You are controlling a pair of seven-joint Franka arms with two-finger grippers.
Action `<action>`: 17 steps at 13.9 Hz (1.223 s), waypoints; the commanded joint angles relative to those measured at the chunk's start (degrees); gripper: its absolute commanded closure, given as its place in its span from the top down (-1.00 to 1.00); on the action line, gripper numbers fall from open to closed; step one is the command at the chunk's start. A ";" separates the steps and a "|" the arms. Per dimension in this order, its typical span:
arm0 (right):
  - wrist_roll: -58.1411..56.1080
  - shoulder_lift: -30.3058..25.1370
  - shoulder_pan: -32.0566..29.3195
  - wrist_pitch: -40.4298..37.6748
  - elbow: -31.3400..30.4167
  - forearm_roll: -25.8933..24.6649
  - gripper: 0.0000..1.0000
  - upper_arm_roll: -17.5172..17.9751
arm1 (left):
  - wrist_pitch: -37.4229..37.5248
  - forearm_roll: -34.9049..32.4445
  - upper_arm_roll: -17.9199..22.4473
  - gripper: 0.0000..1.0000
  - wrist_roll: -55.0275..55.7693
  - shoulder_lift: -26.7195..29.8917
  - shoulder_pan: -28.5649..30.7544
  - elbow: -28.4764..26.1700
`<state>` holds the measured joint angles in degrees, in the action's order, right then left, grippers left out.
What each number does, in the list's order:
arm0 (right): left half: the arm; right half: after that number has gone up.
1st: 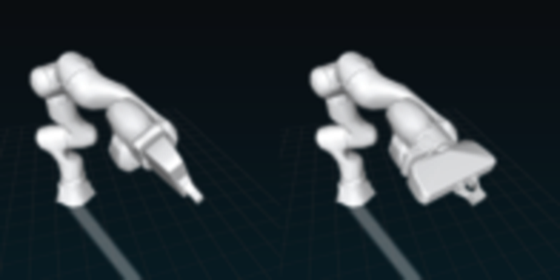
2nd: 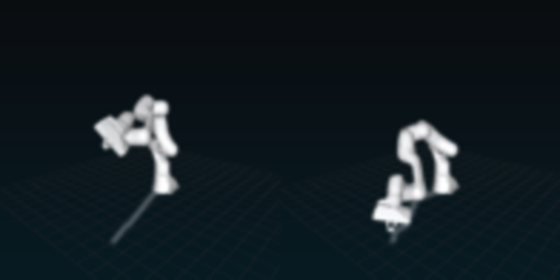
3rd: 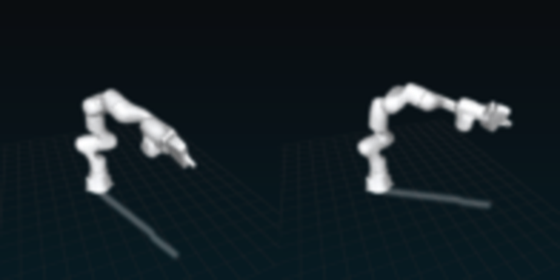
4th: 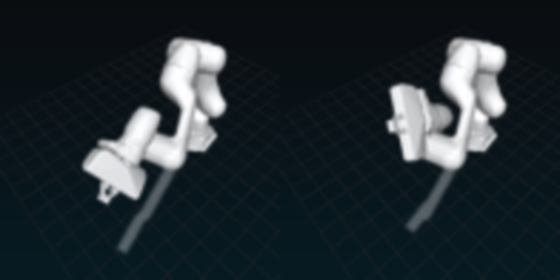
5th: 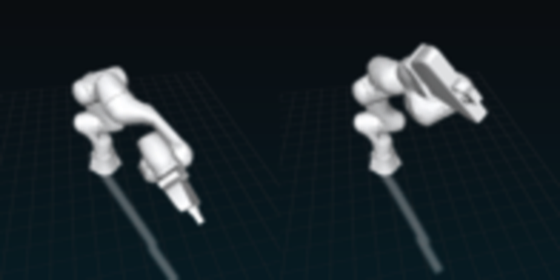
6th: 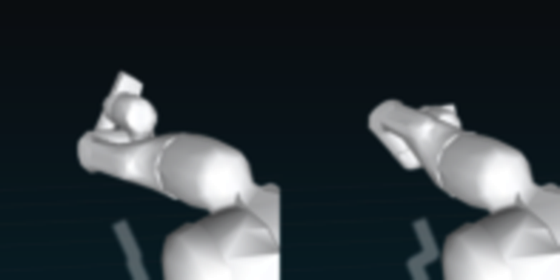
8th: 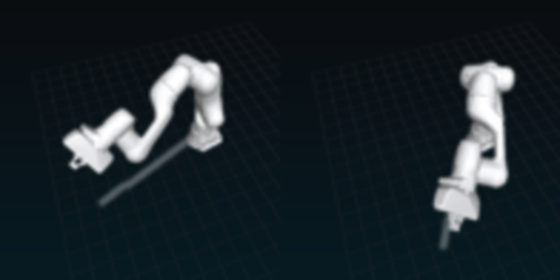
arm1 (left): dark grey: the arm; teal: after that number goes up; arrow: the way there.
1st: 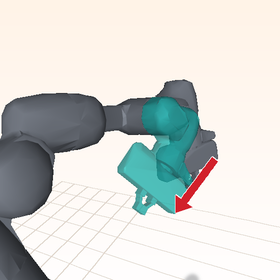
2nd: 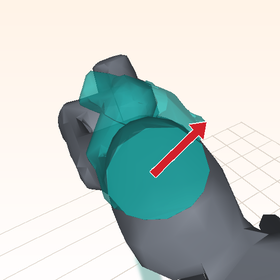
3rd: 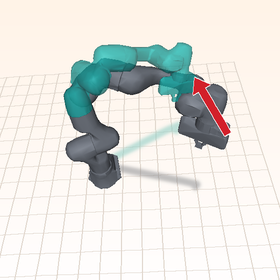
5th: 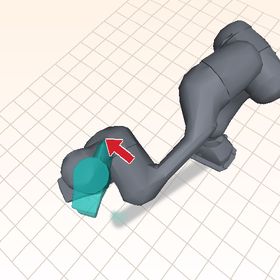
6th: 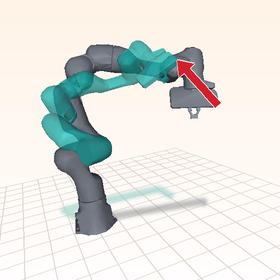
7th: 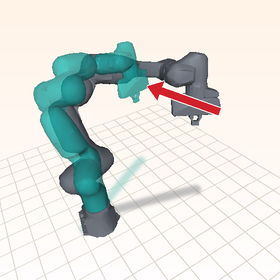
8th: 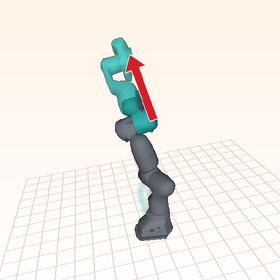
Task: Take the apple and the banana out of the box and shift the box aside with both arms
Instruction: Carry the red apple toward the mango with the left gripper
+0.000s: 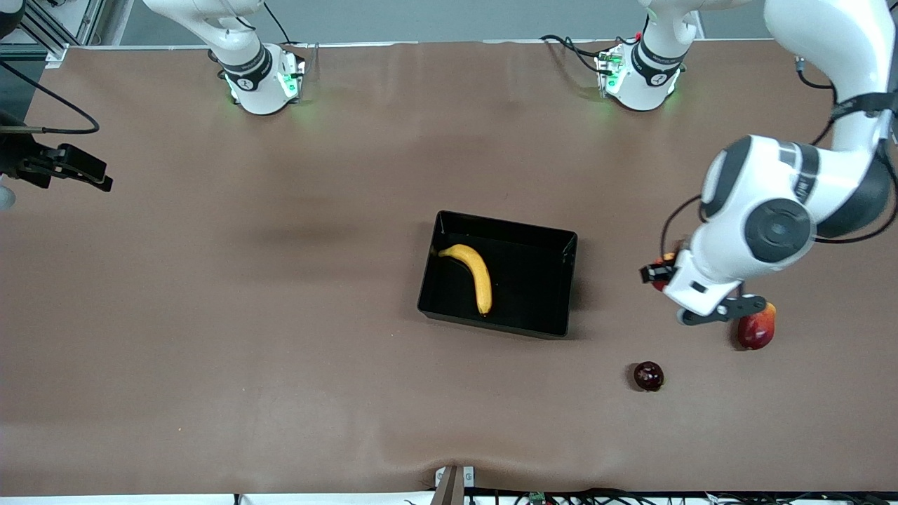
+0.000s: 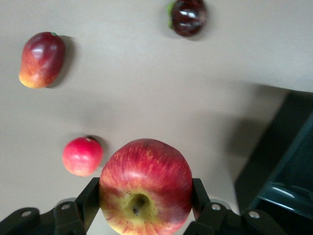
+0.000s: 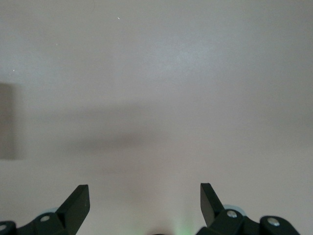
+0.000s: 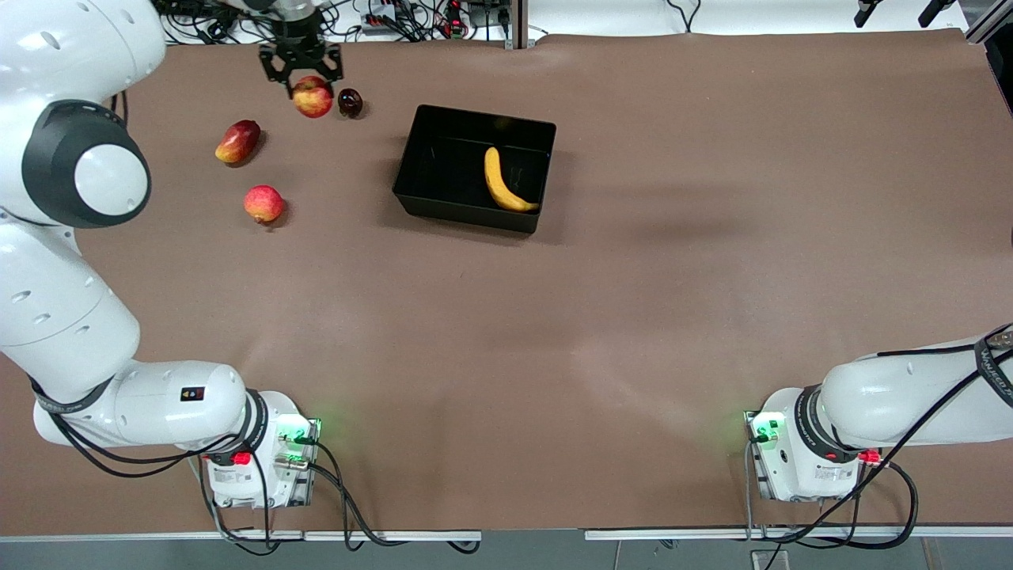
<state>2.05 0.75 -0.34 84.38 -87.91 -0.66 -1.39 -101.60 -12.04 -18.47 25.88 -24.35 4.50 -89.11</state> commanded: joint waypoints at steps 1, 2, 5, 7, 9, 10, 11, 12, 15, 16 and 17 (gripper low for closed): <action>0.93 0.65 -0.01 -0.53 1.25 1.10 1.00 -0.02 | -6.13 -0.27 -0.52 -1.00 -3.20 -1.13 4.19 -3.42; 0.93 0.74 -0.01 -0.44 1.25 1.10 1.00 -0.10 | -8.33 -0.27 -0.52 -1.00 -3.82 -1.23 5.34 -5.18; 1.02 0.66 -0.01 -0.53 1.25 1.10 1.00 -0.02 | -12.47 -3.05 -0.25 -1.00 -5.22 -1.32 7.79 -9.75; 0.93 0.74 -0.01 -0.53 1.25 1.10 1.00 -0.02 | -14.23 -6.41 -0.34 -1.00 -5.75 -2.10 8.86 -11.17; 1.02 0.74 -0.01 -0.53 1.25 1.10 1.00 -0.10 | -15.55 -6.50 -0.34 -1.00 -6.02 -3.86 10.44 -10.82; 1.02 0.74 0.08 -0.44 1.25 1.10 1.00 -0.10 | -17.91 -6.51 -0.34 -1.00 -6.19 -4.65 10.97 -10.99; 1.02 0.74 0.08 -0.44 1.25 1.10 1.00 -0.10 | -19.85 -6.51 -0.34 -1.00 -6.54 -5.61 11.06 -11.00; 1.02 0.74 0.08 -0.44 1.25 1.10 1.00 -0.10 | -21.17 -6.51 -0.25 -1.00 -6.81 -6.49 11.06 -10.91; 1.02 0.83 0.25 -0.44 1.25 1.10 1.00 -0.02 | -23.56 -6.42 -0.43 -1.00 -6.37 -8.34 10.28 -10.82; 1.02 1.09 0.25 -0.53 1.25 1.10 1.00 -0.01 | -23.73 -6.42 -0.69 -1.00 -5.67 -8.70 9.66 -10.99; 1.02 1.18 0.25 -0.53 1.25 1.10 1.00 -0.01 | -23.74 -6.24 -0.78 -1.00 -5.06 -9.13 8.61 -11.08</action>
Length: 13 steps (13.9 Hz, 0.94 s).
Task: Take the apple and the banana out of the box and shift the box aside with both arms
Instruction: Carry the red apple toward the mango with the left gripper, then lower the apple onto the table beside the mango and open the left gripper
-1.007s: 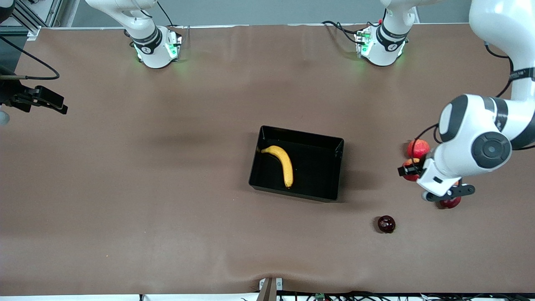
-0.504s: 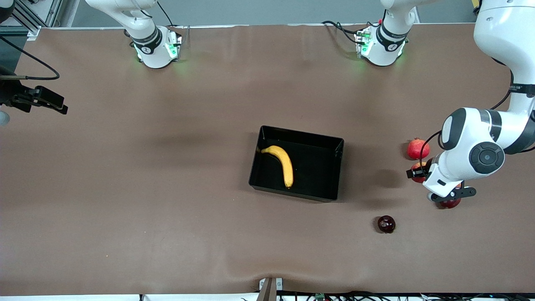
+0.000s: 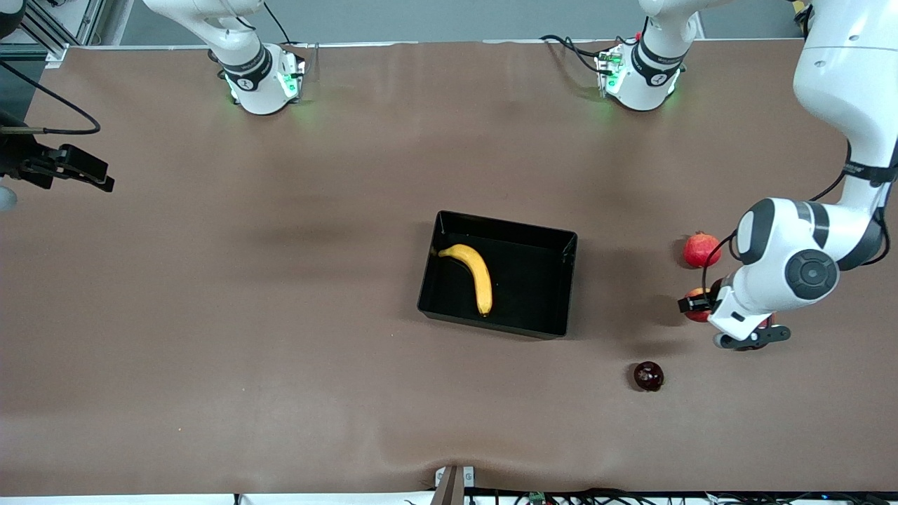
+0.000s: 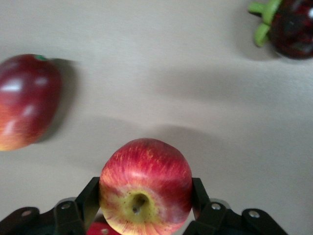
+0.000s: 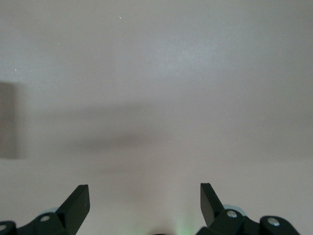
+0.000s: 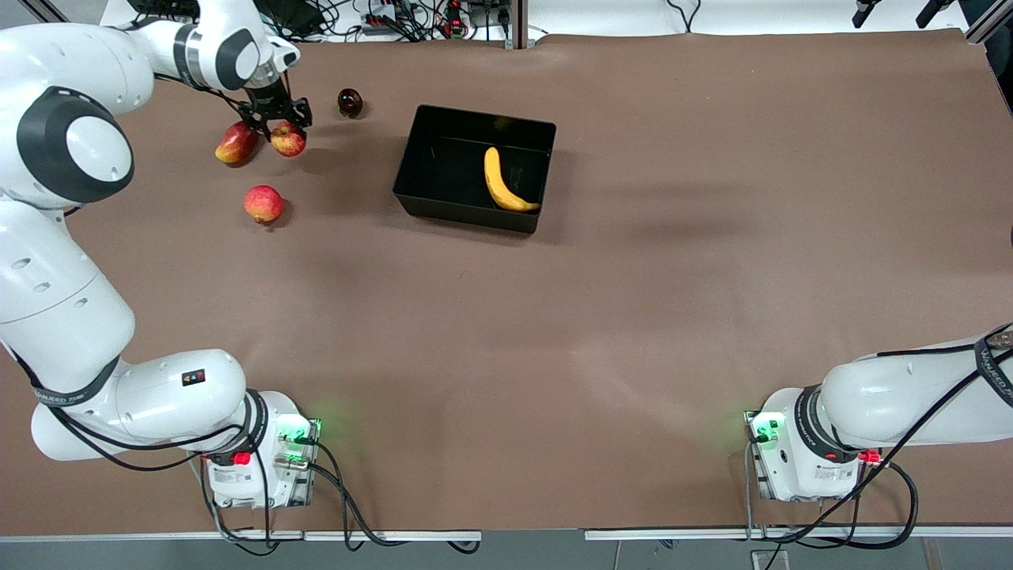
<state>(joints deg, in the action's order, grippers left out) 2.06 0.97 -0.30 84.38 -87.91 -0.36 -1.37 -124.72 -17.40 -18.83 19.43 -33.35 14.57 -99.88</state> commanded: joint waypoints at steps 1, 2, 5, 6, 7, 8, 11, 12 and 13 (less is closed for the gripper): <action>1.02 0.97 0.22 -0.53 1.25 0.80 1.00 -0.04 | -0.61 -0.88 -0.42 -1.00 2.88 -0.66 -2.78 -0.49; 1.02 0.97 0.13 -0.53 1.25 0.80 1.00 -0.04 | -0.70 -0.79 -0.42 -1.00 4.11 -0.92 -3.66 -0.84; 1.02 0.97 0.22 -0.53 1.25 0.80 1.00 -0.04 | -2.27 -0.88 -0.42 -1.00 5.44 -0.84 -4.37 -4.17; 1.02 0.97 0.22 -0.53 1.25 0.89 1.00 -0.04 | -4.02 -0.88 -0.42 -1.00 5.53 -0.84 -4.46 -5.48; 1.02 1.05 0.22 -0.53 1.25 0.89 1.00 -0.04 | -5.69 -0.79 -0.33 -1.00 5.88 -0.92 -4.55 -6.54; 1.02 1.05 0.48 -0.53 1.25 0.80 1.00 -0.04 | -6.23 -0.79 -0.42 -0.87 6.05 -0.92 -4.55 -7.07; 1.02 1.14 0.83 -0.53 1.25 0.80 1.00 -0.04 | -6.15 -0.88 -0.42 1.00 6.67 -0.49 -4.72 -7.08; 1.02 1.14 0.83 -0.53 1.25 0.80 1.00 -0.04 | -5.80 -0.79 -0.42 1.00 7.45 0.12 -5.33 -6.82; 1.02 1.14 0.83 -0.53 1.25 0.89 1.00 -0.04 | -5.28 -0.88 -0.50 1.00 8.33 1.52 -5.51 -6.38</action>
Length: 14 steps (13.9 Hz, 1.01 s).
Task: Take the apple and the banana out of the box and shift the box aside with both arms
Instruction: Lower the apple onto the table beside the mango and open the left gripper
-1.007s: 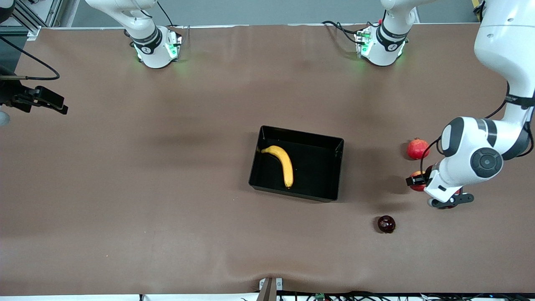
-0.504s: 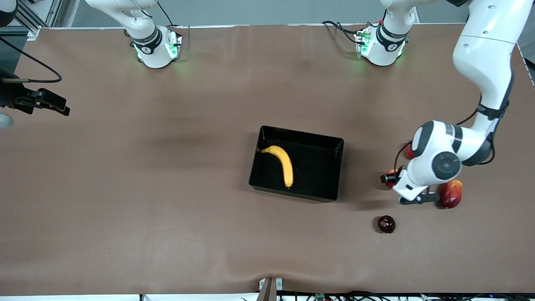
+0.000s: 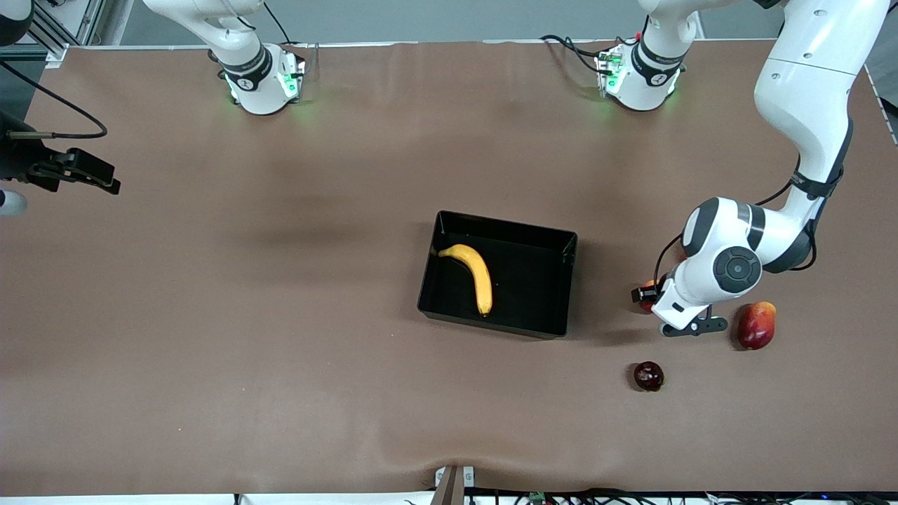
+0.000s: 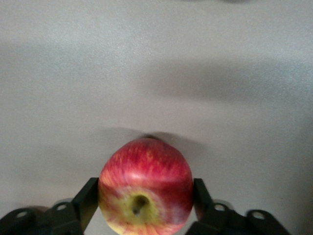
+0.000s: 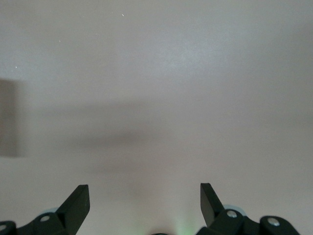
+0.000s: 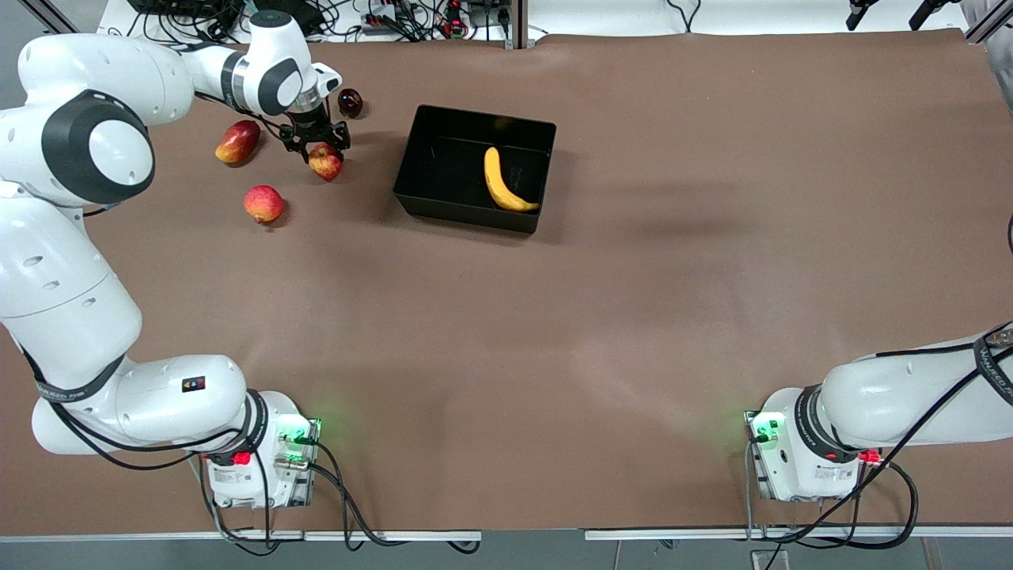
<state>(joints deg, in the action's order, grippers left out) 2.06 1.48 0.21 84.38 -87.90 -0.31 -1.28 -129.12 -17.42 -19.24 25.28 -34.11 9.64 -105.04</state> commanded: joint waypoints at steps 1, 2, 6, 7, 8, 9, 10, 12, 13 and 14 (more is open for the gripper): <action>1.02 0.62 0.31 -0.53 1.24 0.75 1.00 -0.12 | -0.44 -0.86 -0.09 1.00 3.01 3.86 -0.76 -0.70; 1.02 0.62 0.31 -0.53 1.24 0.75 1.00 -0.12 | 2.27 -0.69 -0.27 1.00 2.93 5.62 -0.85 0.44; 1.11 1.06 0.92 -0.44 1.24 0.84 1.00 -0.12 | 22.28 -0.51 -2.82 1.00 2.14 6.60 -0.67 15.62; 1.20 1.15 1.36 -0.44 1.24 0.84 1.00 -0.12 | 25.03 -0.51 -3.34 1.00 1.96 6.87 -0.50 18.53; 1.37 1.24 1.72 -0.44 1.24 0.84 1.00 -0.12 | 26.27 -0.42 -3.52 1.00 1.96 7.48 -0.32 20.47; 1.72 1.33 2.07 -0.44 1.24 0.84 1.00 -0.12 | 26.72 -0.34 -3.61 1.00 2.05 8.01 -0.32 21.45; 1.81 1.59 2.33 -0.44 1.33 0.75 1.00 -0.12 | 26.81 -0.16 -3.70 1.00 2.14 8.79 -0.58 22.06; 1.90 1.94 2.60 -0.36 1.33 1.10 1.00 -0.12 | 26.90 0.98 -3.87 1.00 2.05 10.64 -0.67 22.33; 2.51 2.03 2.51 -0.35 1.33 1.54 1.00 -0.12 | 26.90 1.51 -3.79 1.00 1.96 12.30 -0.50 22.42; 3.04 2.29 2.60 -0.44 1.33 1.71 1.00 -0.12 | 27.08 2.64 -3.79 1.00 2.05 13.54 -0.41 22.42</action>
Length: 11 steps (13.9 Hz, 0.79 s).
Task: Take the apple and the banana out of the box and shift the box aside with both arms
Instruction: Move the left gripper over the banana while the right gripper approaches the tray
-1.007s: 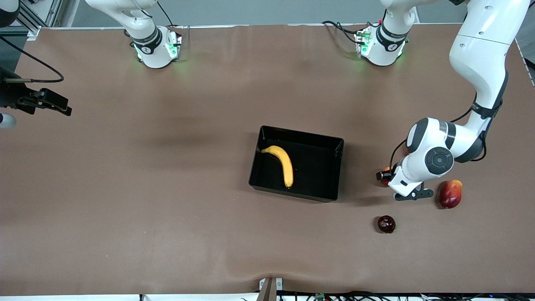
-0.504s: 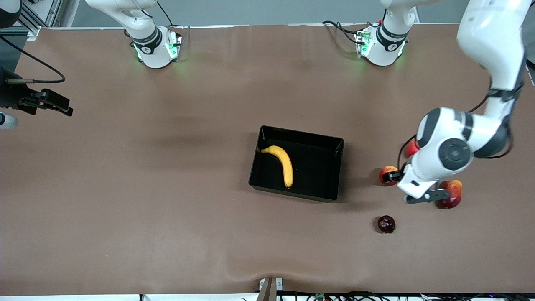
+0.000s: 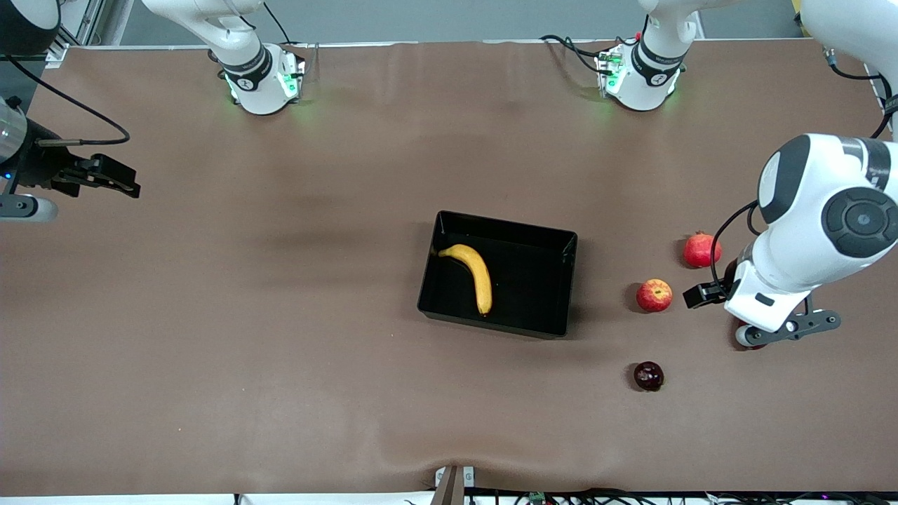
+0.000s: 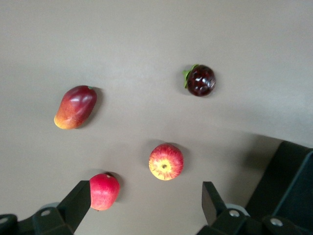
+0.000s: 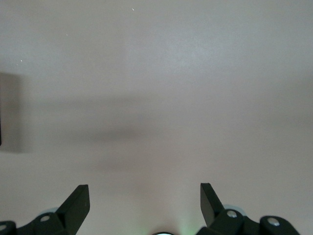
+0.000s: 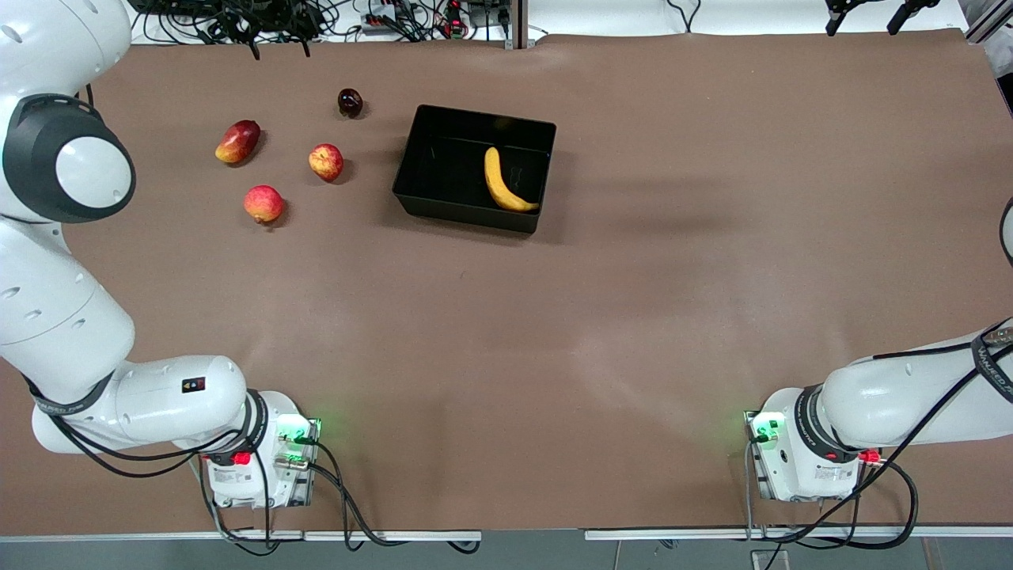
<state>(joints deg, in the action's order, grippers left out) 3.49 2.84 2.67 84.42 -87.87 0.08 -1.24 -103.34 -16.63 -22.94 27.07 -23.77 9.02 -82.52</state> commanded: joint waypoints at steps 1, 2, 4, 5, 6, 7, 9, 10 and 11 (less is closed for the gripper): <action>2.13 1.12 0.23 -0.40 1.30 1.32 1.00 -0.16 | 1.74 3.17 0.00 1.00 0.61 3.73 0.04 -0.01; 2.83 1.20 0.50 -0.40 1.30 1.41 1.00 -0.16 | 1.74 4.23 -0.18 1.00 0.96 3.82 -0.05 0.08; 4.32 1.99 1.29 -0.40 2.17 1.32 1.00 -0.16 | 1.74 5.46 -1.14 1.00 1.05 4.09 -0.23 0.08; 5.63 2.78 1.46 -0.40 2.96 1.41 1.00 -0.16 | 1.74 5.47 -2.54 1.00 1.31 4.09 -0.14 0.08; 6.95 3.48 1.90 -0.49 3.84 1.41 1.00 -0.16 | 1.65 5.47 -3.68 1.00 2.54 4.00 -0.31 0.08; 7.84 4.01 2.43 -0.49 4.37 1.41 1.00 -0.16 | 1.65 5.47 -4.65 1.00 4.46 3.65 -0.58 0.08; 8.72 4.37 2.87 -0.49 4.55 1.41 1.00 -0.16 | 1.39 5.38 -5.80 1.00 8.94 2.77 -2.59 0.08; 8.81 4.46 2.96 -0.49 4.64 1.41 1.00 -0.16 | 1.04 5.38 -5.89 1.00 10.62 1.90 -4.17 0.26; 8.81 4.63 2.96 -0.49 4.73 1.41 1.00 -0.16 | 0.95 5.29 -5.80 1.00 12.20 0.93 -5.57 1.04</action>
<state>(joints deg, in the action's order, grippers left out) 11.02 6.47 5.39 84.67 -85.03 0.90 -1.22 -102.40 -11.75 -28.66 36.48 -21.14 5.47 -82.68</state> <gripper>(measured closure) 0.000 0.000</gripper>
